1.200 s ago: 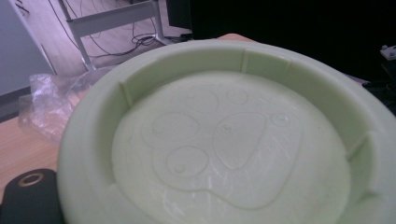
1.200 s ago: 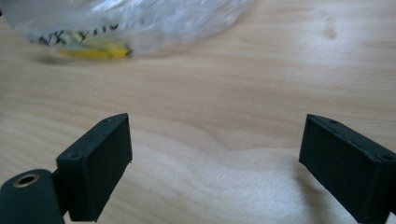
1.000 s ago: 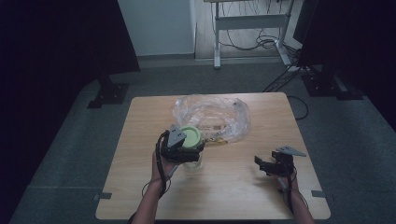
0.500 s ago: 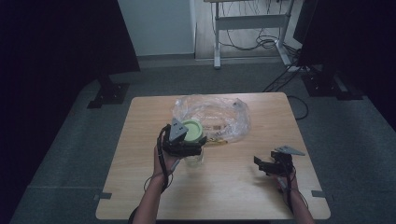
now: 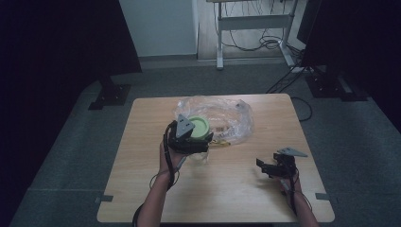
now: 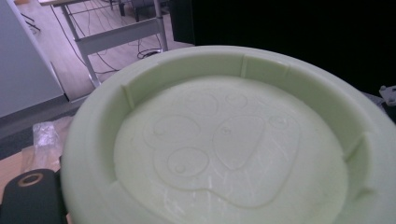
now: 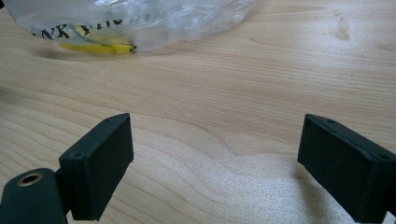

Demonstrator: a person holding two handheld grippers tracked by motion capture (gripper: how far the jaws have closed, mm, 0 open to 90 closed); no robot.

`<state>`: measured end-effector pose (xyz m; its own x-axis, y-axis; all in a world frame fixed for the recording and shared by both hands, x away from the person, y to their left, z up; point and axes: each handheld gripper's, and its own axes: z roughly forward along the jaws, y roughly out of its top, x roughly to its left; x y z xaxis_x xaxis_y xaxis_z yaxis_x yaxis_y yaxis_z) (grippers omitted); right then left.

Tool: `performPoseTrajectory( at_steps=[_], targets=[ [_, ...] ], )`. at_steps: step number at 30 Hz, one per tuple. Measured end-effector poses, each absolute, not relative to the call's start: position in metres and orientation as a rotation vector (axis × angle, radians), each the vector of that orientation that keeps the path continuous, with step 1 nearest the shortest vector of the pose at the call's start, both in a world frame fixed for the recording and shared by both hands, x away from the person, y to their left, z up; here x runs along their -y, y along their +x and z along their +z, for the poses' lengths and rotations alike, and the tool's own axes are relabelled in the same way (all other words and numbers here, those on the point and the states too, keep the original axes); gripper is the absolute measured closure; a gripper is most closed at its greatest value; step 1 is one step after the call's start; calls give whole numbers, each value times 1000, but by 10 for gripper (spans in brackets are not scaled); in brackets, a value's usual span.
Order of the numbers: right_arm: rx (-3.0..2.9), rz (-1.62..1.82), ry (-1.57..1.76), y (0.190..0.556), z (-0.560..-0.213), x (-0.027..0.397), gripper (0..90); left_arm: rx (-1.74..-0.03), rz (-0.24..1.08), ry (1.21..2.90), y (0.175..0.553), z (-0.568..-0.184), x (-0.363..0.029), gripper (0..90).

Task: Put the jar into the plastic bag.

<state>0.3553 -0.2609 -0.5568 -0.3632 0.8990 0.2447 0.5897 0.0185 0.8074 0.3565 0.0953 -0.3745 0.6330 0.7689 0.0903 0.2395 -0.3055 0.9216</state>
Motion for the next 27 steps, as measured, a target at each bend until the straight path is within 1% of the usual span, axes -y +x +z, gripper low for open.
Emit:
performPoseTrajectory(
  at_steps=[27],
  targets=[
    [-1983,1278,1514,356,-557,260,109,-780,646,1847,377,-367,-77,109]
  ],
)
